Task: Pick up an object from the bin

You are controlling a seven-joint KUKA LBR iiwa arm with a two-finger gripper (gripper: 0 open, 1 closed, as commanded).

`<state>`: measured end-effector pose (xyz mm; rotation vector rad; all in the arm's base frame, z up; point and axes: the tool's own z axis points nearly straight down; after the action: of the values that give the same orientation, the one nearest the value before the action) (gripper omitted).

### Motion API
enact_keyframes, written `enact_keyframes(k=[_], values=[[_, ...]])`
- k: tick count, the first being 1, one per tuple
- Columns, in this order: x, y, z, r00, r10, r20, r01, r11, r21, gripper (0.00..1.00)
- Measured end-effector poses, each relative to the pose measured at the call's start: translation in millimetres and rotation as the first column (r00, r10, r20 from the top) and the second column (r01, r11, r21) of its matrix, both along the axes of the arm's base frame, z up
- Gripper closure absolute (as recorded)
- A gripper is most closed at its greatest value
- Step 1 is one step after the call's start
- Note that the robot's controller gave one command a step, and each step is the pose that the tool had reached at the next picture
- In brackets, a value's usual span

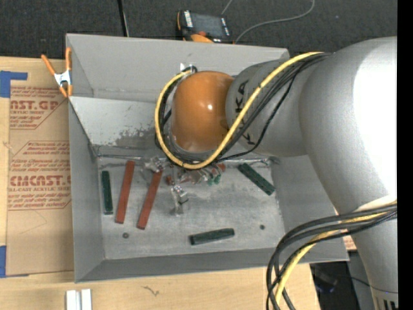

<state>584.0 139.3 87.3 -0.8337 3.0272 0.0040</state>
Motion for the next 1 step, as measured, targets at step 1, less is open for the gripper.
enact_keyframes(k=[1], values=[[0.1,-0.1,0.0,1.0,0.0,0.0,0.0,1.0,0.0,1.0]])
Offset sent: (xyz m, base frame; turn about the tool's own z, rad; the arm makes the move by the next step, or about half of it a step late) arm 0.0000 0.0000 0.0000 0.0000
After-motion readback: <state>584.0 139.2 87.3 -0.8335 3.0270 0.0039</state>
